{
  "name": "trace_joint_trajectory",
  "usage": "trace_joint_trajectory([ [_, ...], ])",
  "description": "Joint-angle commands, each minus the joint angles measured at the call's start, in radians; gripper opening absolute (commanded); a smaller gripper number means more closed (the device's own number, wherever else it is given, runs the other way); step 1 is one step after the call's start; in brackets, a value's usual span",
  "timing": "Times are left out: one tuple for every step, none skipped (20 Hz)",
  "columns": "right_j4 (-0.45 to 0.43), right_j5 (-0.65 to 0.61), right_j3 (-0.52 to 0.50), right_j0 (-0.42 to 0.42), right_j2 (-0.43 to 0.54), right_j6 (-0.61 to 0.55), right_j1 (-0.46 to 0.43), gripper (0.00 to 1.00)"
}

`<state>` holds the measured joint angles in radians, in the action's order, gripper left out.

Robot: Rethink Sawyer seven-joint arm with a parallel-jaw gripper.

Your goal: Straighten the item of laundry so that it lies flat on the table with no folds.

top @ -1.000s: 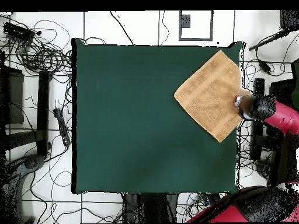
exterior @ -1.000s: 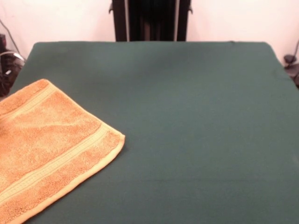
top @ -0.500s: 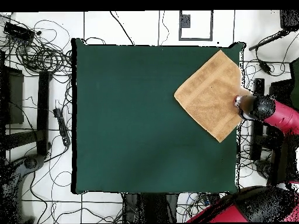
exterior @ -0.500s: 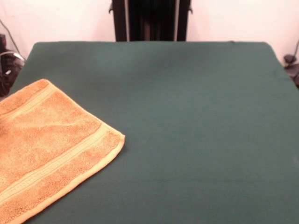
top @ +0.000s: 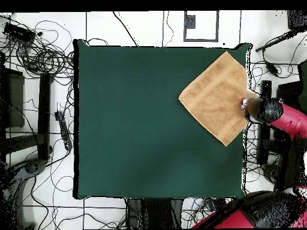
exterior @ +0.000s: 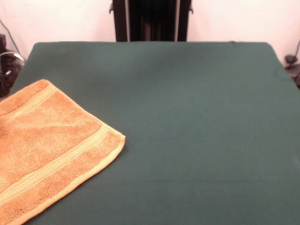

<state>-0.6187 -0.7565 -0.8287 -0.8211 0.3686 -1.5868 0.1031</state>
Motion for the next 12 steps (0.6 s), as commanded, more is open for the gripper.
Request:
trace_joint_trajectory([
  [-0.029,0.006,-0.072,0.066,0.073,0.254,-0.030,0.00],
  [-0.029,0.009,-0.075,0.065,0.074,0.255,-0.029,0.00],
  [-0.028,0.007,-0.070,0.065,0.076,0.254,-0.032,0.00],
  [-0.027,0.007,-0.070,0.065,0.077,0.253,-0.032,0.00],
  [-0.026,0.013,-0.071,0.064,0.079,0.249,-0.033,0.00],
  [-0.024,0.000,-0.067,0.065,0.078,0.252,-0.034,0.00],
  [-0.020,0.004,-0.073,0.061,0.078,0.244,-0.033,0.00],
  [-0.019,0.022,-0.080,0.057,0.081,0.236,-0.032,0.00],
  [-0.019,0.024,-0.082,0.055,0.083,0.241,-0.031,0.00],
  [-0.019,0.015,-0.081,0.055,0.081,0.246,-0.031,0.00],
  [-0.018,0.013,-0.083,0.054,0.079,0.243,-0.030,0.00],
  [-0.018,0.012,-0.085,0.053,0.079,0.244,-0.029,0.00],
])
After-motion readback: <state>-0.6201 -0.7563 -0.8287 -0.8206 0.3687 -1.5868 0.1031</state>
